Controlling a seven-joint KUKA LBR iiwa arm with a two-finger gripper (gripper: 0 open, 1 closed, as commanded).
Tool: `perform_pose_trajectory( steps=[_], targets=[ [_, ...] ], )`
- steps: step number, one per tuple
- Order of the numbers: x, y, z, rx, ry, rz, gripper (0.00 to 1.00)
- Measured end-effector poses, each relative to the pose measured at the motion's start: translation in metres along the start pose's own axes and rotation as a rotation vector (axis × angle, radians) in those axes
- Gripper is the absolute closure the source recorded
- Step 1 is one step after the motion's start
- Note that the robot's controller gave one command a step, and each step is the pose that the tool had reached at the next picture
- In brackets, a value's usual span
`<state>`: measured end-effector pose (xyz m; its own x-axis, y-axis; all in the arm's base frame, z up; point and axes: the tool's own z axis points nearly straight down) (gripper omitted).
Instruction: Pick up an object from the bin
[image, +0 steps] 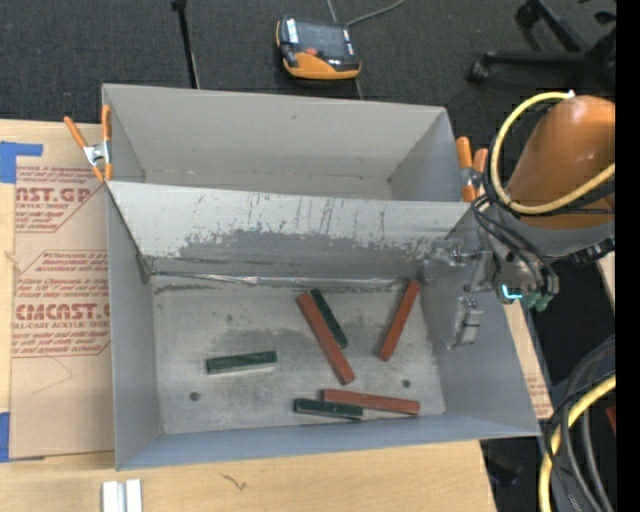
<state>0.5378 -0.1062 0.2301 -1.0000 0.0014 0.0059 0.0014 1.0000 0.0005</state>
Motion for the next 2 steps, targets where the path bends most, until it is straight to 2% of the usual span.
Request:
perform_pose_trajectory(
  steps=[1,2],
  targets=[
    [-0.002,0.001,-0.005,0.001,-0.008,-0.002,0.0],
    [-0.017,-0.002,0.041,0.002,-0.011,-0.132,0.0]
  ],
)
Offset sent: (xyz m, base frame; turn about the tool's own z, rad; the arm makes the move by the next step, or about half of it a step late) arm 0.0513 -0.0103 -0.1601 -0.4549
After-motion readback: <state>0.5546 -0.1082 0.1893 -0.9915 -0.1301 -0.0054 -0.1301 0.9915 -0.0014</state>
